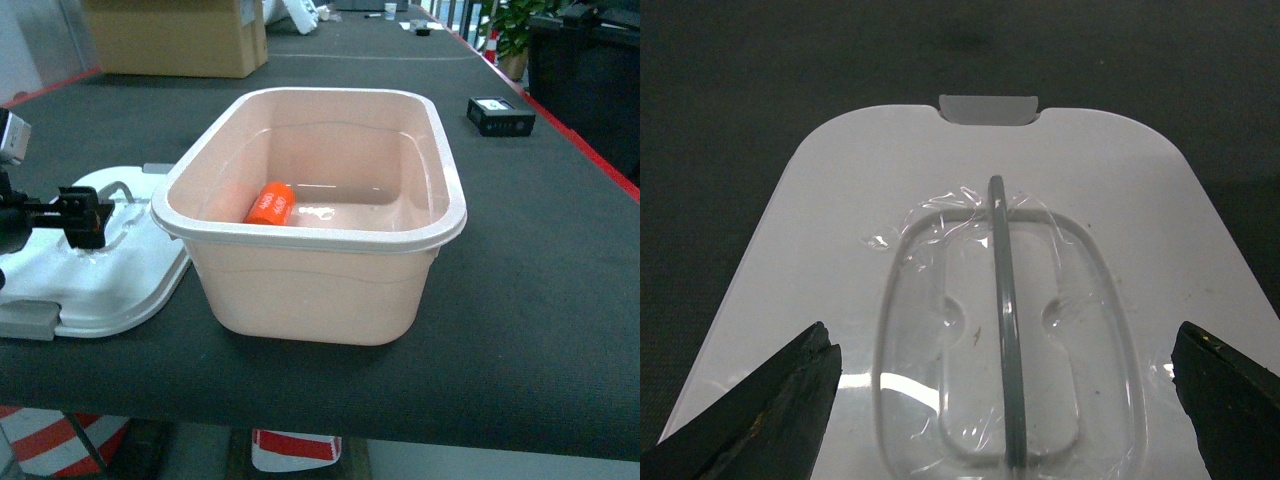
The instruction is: Pick capacitor and pack into box
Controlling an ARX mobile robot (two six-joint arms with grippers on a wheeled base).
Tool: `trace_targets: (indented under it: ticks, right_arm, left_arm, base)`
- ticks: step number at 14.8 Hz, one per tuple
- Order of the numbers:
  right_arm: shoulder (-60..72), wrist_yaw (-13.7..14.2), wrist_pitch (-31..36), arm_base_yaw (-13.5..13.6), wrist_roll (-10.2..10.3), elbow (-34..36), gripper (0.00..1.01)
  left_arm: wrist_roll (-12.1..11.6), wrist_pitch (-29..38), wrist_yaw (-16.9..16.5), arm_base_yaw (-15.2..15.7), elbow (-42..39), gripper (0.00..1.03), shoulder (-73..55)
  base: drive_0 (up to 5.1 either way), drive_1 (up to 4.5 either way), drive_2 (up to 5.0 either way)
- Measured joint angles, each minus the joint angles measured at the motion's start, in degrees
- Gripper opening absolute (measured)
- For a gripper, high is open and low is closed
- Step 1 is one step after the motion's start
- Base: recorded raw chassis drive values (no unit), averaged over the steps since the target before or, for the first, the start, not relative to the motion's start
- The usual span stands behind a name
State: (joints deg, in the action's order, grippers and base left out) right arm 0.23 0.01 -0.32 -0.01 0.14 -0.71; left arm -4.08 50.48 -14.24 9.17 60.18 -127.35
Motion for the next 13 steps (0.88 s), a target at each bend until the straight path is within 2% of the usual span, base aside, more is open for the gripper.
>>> trace_targets:
  ticks: [3, 5, 8, 11, 13]
  right_arm:
    - [0.0, 0.0, 0.0, 0.0, 0.0, 0.0, 0.98]
    - [0.0, 0.0, 0.0, 0.0, 0.0, 0.0, 0.98]
    - [0.0, 0.0, 0.0, 0.0, 0.0, 0.0, 0.98]
    - [0.0, 0.0, 0.0, 0.0, 0.0, 0.0, 0.98]
    - [0.0, 0.0, 0.0, 0.0, 0.0, 0.0, 0.98]
  left_arm:
    - [-0.4, -1.0, -0.2, -1.0, 2.6, 0.98, -2.6]
    - [0.7, 0.1, 0.2, -1.2, 3.9, 0.72, -5.0]
    - [1.1, 0.5, 0.2, -1.4, 5.0, 0.36, -5.0]
    - [1.3, 0.0, 0.5, -1.5, 5.1, 0.03, -5.0]
    - [1.9, 0.0, 0.5, -1.5, 5.2, 0.02, -5.0]
  base:
    - [0.0, 0.0, 0.0]
    - [0.0, 0.0, 0.0]
    - [0.0, 0.0, 0.0]
    - [0.0, 0.0, 0.0]
    - [0.0, 0.0, 0.0]
